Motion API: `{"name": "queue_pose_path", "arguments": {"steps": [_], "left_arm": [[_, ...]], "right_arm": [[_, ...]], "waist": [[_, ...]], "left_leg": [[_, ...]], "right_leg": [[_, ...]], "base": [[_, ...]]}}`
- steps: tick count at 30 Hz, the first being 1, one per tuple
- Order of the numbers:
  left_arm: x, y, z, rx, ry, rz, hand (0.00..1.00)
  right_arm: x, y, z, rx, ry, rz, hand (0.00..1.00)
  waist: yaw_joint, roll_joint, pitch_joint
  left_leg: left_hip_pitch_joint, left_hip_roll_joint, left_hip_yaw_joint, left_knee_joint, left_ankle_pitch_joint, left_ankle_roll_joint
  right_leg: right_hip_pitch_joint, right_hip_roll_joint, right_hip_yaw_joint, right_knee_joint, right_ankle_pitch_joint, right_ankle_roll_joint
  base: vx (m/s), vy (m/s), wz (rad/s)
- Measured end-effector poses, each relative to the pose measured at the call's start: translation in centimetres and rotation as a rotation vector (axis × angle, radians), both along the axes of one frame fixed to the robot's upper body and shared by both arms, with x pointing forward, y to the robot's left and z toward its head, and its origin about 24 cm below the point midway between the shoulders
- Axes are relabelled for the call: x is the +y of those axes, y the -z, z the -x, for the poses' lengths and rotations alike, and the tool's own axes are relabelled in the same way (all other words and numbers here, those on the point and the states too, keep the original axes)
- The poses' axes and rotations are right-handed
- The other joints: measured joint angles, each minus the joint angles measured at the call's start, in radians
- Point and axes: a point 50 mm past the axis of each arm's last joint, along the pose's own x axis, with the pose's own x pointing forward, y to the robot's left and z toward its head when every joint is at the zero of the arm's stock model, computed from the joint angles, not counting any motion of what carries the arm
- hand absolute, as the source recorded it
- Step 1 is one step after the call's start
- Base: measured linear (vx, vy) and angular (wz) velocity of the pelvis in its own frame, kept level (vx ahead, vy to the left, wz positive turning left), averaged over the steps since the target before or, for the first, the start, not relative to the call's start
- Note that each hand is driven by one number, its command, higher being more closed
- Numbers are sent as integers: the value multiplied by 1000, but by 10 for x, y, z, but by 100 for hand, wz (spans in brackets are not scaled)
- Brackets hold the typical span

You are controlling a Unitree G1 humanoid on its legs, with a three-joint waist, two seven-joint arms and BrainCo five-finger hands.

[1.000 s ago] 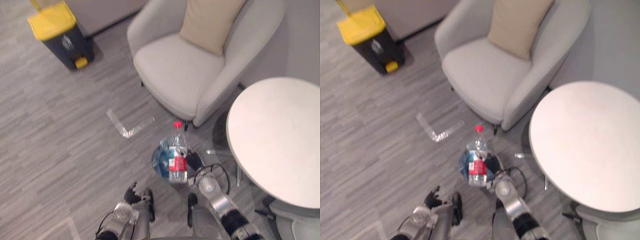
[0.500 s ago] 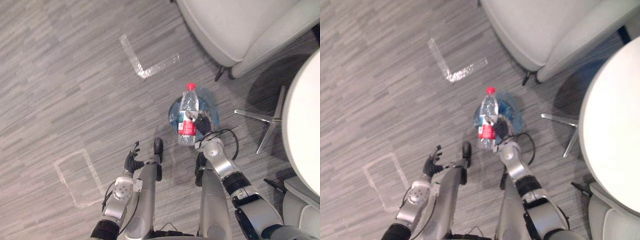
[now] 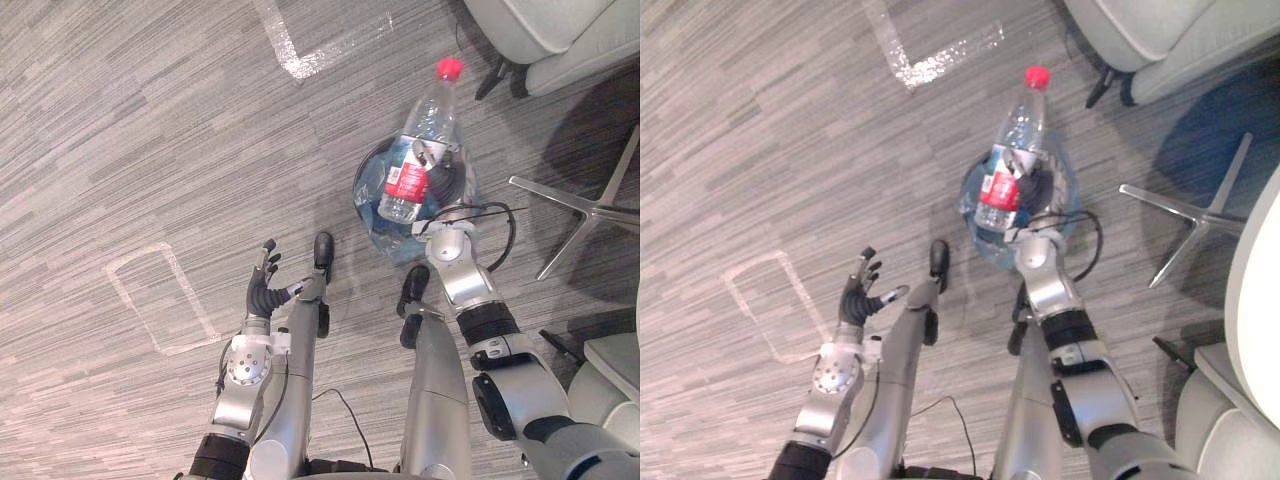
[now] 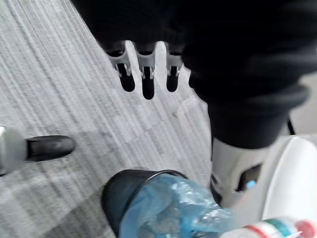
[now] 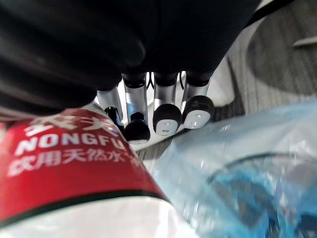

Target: Gather rubbish on tea table into small bin, then transfer packed bag to large trash can.

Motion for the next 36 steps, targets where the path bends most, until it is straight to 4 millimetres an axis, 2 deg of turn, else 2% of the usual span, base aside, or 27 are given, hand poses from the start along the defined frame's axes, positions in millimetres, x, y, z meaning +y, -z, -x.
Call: {"name": "queue_pose_path", "arguments": {"steps": [4, 11, 13, 15, 17, 22, 23, 28, 36], "left_arm": [[3, -3, 4, -11, 3, 6, 0], [8, -27, 10, -115, 2, -2, 0], [12, -19, 3, -85, -23, 13, 0], [13, 4, -16, 26, -78, 22, 0], [10, 21, -24, 118, -107, 3, 0], [2, 49, -19, 239, -123, 0, 0], [3, 52, -19, 254, -129, -2, 0], [2, 57, -26, 287, -142, -14, 0], [-2, 55, -39, 295, -143, -26, 0]], "right_arm": [[-18, -7, 2, -27, 59, -46, 100], [-23, -16, 9, -102, 112, -85, 100], [-22, -10, 9, -80, 117, -94, 100], [-16, -1, 8, -51, 108, -115, 100], [-13, 2, 7, -34, 112, -105, 100], [-10, 15, 3, 21, 135, -105, 100], [-11, 19, 2, 37, 143, -105, 0], [-12, 30, 1, 82, 158, -108, 0], [10, 52, 2, 155, 112, -154, 0]], "waist": [[-2, 0, 0], [-5, -3, -4], [-5, -3, -4], [-9, -4, -5], [-13, -4, -5], [-27, -13, -10], [-27, -14, -10], [-27, -14, -10], [-27, -14, -10]], "left_leg": [[-3, 4, 18, -2, 9, 1], [-34, 12, 25, -24, 28, -3], [-37, 15, 26, -23, 29, -3], [-37, 21, 31, -21, 29, -3], [-38, 26, 32, -18, 29, -4], [-47, 30, 36, -14, 32, -7], [-47, 30, 35, -12, 32, -7], [-49, 30, 35, -13, 36, -4], [-51, 31, 42, -11, 37, -2]], "right_leg": [[-3, 0, 0, -1, 0, 0], [-48, 5, 2, 0, 6, -8], [-52, 8, 2, -1, 7, -10], [-53, 14, 5, 0, 9, -12], [-56, 17, 5, 1, 10, -13], [-73, 20, 11, 15, 10, -14], [-73, 20, 11, 17, 10, -14], [-74, 20, 11, 19, 12, -16], [-77, 20, 14, 20, 13, -17]], "base": [[36, 5, 4], [3, -1, -1], [-11, -16, -5], [-4, -18, -7], [-9, -20, -6], [-7, -8, -2], [0, 0, 0], [0, 0, 0], [0, 0, 0]]}}
